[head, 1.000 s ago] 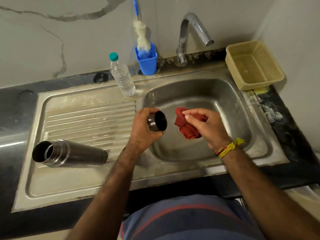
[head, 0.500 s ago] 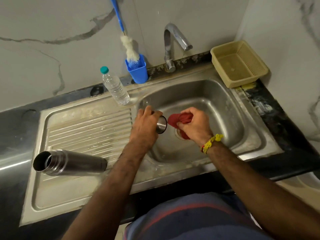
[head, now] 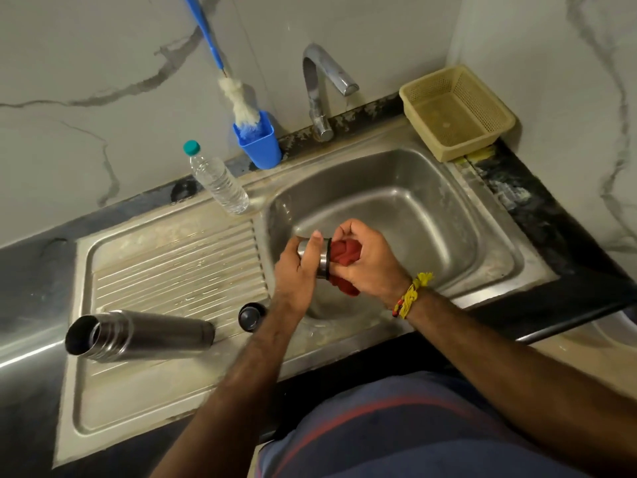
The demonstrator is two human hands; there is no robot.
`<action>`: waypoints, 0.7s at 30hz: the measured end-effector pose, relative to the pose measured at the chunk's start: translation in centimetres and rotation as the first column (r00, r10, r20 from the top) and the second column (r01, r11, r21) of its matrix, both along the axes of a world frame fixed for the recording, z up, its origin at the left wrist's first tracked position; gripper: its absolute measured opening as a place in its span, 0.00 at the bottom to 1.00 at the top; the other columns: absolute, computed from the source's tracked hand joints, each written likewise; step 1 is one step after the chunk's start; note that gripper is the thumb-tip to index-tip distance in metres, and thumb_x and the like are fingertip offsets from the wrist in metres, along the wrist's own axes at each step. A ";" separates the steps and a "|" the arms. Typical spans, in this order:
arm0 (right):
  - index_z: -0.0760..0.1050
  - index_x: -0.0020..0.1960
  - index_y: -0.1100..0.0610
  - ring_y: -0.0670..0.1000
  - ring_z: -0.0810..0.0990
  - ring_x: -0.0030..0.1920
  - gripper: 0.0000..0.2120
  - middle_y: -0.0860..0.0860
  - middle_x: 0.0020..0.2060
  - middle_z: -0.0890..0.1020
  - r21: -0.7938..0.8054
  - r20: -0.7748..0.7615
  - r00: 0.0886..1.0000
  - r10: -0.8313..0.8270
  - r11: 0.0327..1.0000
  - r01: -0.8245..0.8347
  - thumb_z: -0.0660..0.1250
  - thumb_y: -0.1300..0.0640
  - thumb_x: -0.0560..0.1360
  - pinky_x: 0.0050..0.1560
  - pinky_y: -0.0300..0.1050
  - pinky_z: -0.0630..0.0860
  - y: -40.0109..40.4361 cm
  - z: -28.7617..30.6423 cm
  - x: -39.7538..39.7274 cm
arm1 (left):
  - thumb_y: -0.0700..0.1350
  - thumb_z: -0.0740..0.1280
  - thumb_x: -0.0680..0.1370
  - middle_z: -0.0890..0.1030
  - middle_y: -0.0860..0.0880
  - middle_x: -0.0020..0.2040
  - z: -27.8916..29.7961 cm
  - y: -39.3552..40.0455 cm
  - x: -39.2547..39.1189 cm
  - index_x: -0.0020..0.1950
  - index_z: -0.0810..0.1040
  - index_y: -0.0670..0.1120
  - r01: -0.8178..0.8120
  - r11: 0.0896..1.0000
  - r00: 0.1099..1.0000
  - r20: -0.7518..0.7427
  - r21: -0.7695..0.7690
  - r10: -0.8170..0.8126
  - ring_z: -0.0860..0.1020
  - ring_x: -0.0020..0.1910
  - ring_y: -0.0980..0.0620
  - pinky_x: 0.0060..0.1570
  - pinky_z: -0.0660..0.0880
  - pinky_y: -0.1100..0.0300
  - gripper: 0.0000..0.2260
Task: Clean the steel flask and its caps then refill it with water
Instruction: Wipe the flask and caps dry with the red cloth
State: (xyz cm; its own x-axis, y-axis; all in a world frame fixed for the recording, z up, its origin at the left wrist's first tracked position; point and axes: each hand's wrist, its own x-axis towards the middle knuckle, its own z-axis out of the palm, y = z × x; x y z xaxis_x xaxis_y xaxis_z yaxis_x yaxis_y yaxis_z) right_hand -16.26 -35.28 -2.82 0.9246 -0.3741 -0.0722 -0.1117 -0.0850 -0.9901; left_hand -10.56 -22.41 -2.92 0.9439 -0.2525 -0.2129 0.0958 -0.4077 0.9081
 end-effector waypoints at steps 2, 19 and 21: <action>0.72 0.48 0.54 0.51 0.80 0.36 0.20 0.50 0.38 0.81 -0.258 0.054 0.998 0.038 0.966 -0.023 0.75 0.69 0.62 0.37 0.52 0.80 0.3 0.1 -0.1 | 0.71 0.58 0.74 0.84 0.49 0.45 0.1 -0.8 0.1 0.53 0.82 0.46 -0.082 0.989 0.991 -0.093 0.122 0.094 0.82 0.46 0.49 0.51 0.80 0.51 0.30; 0.65 0.45 0.50 0.52 0.75 0.35 0.18 0.48 0.36 0.76 -0.525 -0.007 0.985 0.171 0.838 -0.149 0.73 0.62 0.65 0.36 0.47 0.71 -2.4 1.2 1.2 | 0.55 0.53 0.87 0.75 0.45 0.34 2.7 -3.8 1.7 0.55 0.76 0.39 -0.025 0.998 0.878 -0.476 0.062 0.052 0.72 0.18 0.55 0.18 0.66 0.66 0.21; 0.66 0.44 0.52 0.51 0.74 0.34 0.19 0.48 0.36 0.76 -0.425 -0.035 0.998 0.046 0.903 -0.056 0.74 0.65 0.63 0.35 0.45 0.71 -2.4 0.9 1.5 | 0.52 0.54 0.87 0.79 0.44 0.41 2.5 -3.8 1.8 0.60 0.75 0.39 0.064 0.998 0.948 -0.312 -0.016 -0.066 0.78 0.27 0.53 0.21 0.72 0.62 0.18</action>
